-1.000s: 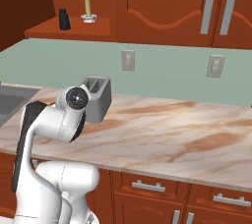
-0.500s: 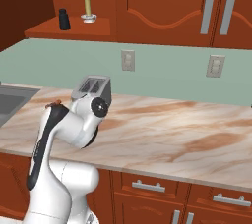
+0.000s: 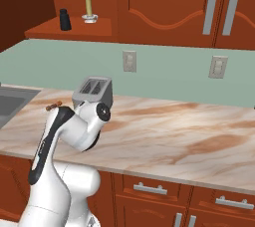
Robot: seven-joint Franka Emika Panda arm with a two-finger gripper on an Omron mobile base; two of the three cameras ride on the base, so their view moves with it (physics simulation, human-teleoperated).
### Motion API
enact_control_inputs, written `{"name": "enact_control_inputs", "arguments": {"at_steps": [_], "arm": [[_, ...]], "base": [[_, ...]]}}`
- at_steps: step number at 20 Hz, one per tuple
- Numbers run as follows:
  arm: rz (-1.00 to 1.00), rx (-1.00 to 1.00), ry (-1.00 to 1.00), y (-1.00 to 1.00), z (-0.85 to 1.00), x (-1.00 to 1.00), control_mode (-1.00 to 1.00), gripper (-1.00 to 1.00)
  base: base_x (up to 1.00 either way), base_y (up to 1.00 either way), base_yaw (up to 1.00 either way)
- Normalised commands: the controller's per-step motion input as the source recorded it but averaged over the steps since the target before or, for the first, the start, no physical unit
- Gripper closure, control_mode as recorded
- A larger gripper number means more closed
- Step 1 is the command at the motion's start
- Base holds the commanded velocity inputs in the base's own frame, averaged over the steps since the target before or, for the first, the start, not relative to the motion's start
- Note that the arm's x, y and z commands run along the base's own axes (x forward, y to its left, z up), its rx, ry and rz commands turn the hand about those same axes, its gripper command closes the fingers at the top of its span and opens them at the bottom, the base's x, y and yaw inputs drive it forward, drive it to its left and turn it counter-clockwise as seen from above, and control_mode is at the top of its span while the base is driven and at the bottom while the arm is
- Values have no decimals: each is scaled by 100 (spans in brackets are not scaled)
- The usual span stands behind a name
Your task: Pick the shaker and mustard from the counter and place them in the cabinet.
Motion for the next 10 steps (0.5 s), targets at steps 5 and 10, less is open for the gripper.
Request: {"name": "enact_control_inputs", "arguments": {"at_steps": [5, 10], "arm": [[2, 0, 5, 25, -22, 16, -100, -100], [0, 0, 6, 26, -20, 24, -100, -100]], "base": [[0, 0, 0], [0, 0, 0]]}}
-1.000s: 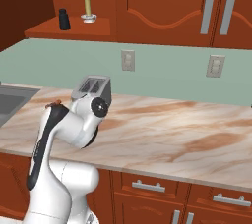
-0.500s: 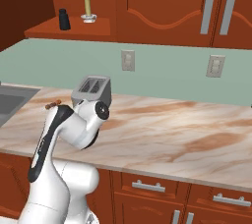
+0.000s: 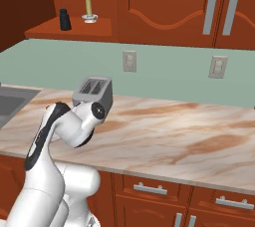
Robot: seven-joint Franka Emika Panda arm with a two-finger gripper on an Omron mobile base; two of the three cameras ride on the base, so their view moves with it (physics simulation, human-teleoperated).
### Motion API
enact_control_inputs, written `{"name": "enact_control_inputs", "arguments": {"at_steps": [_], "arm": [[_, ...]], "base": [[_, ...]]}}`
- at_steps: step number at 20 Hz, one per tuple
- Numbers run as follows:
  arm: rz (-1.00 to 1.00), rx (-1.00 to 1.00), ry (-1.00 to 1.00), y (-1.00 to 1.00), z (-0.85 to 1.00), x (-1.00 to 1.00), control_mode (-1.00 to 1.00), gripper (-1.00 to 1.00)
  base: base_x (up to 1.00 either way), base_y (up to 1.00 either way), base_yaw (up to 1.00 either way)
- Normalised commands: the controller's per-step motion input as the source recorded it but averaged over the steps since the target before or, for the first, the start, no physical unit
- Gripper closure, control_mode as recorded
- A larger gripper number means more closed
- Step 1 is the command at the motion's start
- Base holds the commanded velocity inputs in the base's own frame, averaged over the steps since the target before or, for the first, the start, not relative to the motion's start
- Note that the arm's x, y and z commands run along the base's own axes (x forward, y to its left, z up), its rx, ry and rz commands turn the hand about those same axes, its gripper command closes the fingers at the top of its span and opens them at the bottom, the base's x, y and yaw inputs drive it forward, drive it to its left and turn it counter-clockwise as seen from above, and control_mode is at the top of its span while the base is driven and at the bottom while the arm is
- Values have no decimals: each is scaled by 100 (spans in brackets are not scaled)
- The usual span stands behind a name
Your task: Pick the shaker and mustard from the counter and place them in the cabinet.
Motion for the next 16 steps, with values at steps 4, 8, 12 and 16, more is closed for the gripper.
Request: {"name": "enact_control_inputs", "arguments": {"at_steps": [4, 8, 12, 16], "arm": [[0, 0, 7, 23, -21, 26, -100, -100], [0, 0, 5, 26, -29, 17, -100, -100], [0, 0, 4, 23, -26, 16, -100, -100], [0, 0, 3, 19, -21, 14, -100, -100]], "base": [[0, 0, 0], [0, 0, 0], [0, 0, 0], [0, 0, 0]]}}
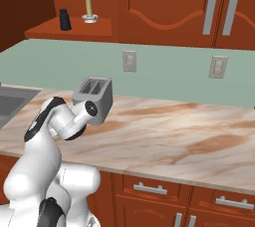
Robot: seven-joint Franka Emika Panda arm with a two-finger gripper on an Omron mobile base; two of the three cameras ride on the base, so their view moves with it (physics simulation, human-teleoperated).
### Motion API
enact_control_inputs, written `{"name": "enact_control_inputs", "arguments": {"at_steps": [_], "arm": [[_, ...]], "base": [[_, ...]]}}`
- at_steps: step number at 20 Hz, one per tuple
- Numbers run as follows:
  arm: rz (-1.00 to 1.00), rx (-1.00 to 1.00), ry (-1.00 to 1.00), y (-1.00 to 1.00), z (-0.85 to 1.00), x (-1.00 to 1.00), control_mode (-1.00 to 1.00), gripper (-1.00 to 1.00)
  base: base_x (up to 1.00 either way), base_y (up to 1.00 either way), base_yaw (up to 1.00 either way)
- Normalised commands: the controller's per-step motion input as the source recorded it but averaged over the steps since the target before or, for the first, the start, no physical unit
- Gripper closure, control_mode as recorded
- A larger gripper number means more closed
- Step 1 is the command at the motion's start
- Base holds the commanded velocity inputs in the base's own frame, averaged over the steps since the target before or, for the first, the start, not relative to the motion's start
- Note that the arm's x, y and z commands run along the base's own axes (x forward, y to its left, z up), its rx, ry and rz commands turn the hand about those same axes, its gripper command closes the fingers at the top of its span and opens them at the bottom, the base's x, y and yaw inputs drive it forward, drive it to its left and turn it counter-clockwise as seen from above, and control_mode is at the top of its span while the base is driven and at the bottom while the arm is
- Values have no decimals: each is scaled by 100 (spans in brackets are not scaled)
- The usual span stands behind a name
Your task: Pick the shaker and mustard from the counter and place them in the cabinet.
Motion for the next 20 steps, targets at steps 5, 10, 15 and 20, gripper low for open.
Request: {"name": "enact_control_inputs", "arguments": {"at_steps": [5, 10, 15, 20], "arm": [[0, 0, 1, 8, -18, 9, -100, -100], [0, 0, 0, 0, -15, 11, -100, -100], [0, 0, 2, 0, -17, 24, -100, -100], [0, 0, 2, 0, -16, 25, -100, -100]], "base": [[0, 0, 0], [0, 0, 0], [0, 0, 0], [0, 0, 0]]}}
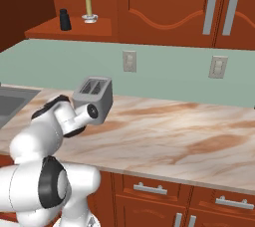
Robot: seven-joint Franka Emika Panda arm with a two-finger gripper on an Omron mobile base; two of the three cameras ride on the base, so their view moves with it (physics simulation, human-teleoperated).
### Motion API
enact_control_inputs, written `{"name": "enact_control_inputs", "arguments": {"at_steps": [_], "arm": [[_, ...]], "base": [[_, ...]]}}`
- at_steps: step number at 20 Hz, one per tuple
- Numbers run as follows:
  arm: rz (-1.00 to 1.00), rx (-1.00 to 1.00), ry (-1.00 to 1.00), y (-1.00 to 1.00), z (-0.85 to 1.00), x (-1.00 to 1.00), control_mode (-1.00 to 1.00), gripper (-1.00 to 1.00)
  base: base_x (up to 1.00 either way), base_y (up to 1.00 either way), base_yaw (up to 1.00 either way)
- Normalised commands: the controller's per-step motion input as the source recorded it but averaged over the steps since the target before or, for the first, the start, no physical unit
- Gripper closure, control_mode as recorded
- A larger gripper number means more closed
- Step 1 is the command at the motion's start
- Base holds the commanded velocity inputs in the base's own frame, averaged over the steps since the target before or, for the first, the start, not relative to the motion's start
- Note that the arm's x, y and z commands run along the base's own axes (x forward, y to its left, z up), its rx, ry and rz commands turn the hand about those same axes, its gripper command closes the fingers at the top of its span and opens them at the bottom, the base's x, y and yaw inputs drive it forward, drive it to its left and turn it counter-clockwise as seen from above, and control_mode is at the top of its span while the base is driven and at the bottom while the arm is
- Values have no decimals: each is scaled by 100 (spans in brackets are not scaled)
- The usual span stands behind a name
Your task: Pick the shaker and mustard from the counter and place them in the cabinet.
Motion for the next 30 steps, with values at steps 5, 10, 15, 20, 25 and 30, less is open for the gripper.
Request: {"name": "enact_control_inputs", "arguments": {"at_steps": [5, 10, 15, 20, 25, 30], "arm": [[0, 0, 1, 2, -15, 19, -100, -100], [0, 0, 0, 7, -17, 12, -100, -100], [0, 0, 0, 14, -19, 10, -100, -100], [0, 0, 1, 11, -16, 17, -100, -100], [0, 0, 1, 3, -12, 23, -100, -100], [0, 0, 1, 1, -10, 21, -100, -100]], "base": [[0, 0, 0], [0, 0, 0], [0, 0, 0], [0, 0, 0], [0, 0, 0], [0, 0, 0]]}}
